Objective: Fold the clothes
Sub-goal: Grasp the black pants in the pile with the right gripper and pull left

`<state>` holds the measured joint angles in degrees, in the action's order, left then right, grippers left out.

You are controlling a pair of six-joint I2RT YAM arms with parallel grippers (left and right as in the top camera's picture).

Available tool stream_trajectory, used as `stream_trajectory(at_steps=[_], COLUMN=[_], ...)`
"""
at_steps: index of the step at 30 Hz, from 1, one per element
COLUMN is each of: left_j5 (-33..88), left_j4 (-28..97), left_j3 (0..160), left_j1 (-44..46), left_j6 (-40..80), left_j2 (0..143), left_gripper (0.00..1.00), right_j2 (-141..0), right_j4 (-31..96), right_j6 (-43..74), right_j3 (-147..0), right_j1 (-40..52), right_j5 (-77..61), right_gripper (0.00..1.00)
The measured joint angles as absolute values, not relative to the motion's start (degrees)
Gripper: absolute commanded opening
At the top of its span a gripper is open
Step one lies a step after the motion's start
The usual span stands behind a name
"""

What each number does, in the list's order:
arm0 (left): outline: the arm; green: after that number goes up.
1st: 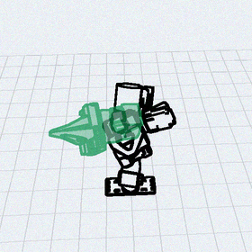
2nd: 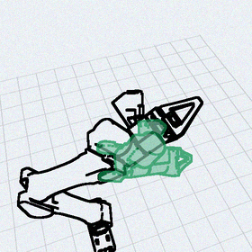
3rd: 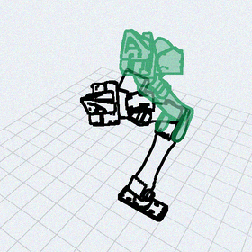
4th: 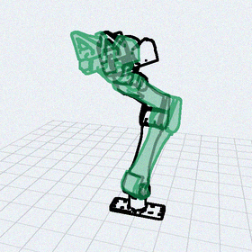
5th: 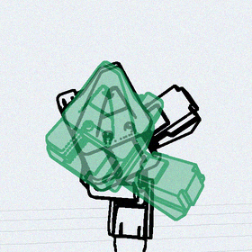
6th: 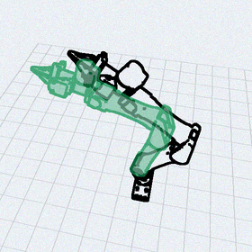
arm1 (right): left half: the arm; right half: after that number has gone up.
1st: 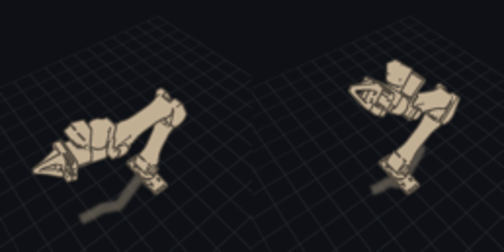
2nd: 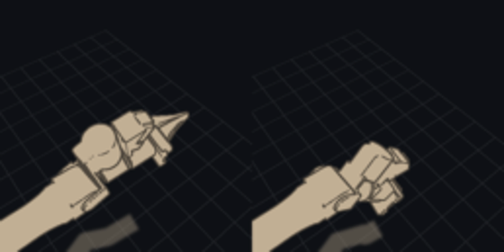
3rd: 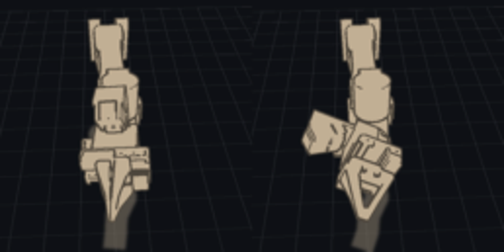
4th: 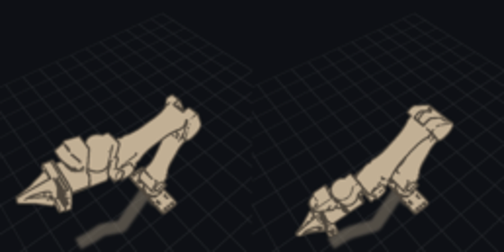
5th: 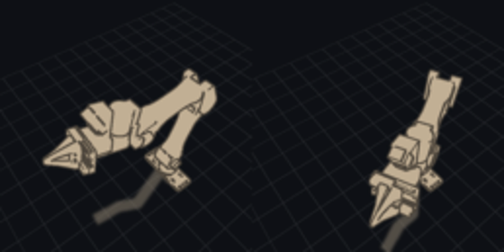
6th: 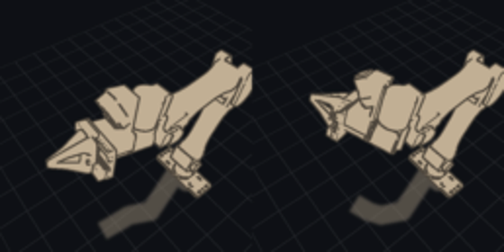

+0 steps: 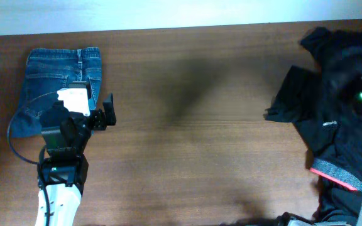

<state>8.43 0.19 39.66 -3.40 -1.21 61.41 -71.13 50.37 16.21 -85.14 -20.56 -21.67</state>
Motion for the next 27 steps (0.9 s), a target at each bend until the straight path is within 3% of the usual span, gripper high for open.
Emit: stream_trajectory(at_steps=[5, 10, 18, 27], left_j5=[8.45, 8.43, 8.43, 8.45], left_j4=[0.16, 0.14, 0.16, 0.16], left_j3=[39.66, 39.66, 39.66, 39.66], left_j1=[-3.4, -3.4, -3.4, -3.4], left_j6=[-1.21, -1.21, -1.21, -1.21], left_j2=[61.41, 61.41, 61.41, 61.41], left_gripper=[0.99, 0.99, 0.99, 0.99], right_j2=[-73.17, -81.34, -98.19, -99.74], right_j4=[41.25, 38.02, 37.89, 37.17], right_j6=[15.99, 15.59, 15.07, 12.93], right_j3=[-88.71, -89.1, -89.03, -89.06], right_j1=[-0.89, 12.1, 19.59, 20.95], right_j5=[-19.33, -17.56, -16.97, -16.95], right_gripper=[0.04, 0.04, 0.04, 0.04])
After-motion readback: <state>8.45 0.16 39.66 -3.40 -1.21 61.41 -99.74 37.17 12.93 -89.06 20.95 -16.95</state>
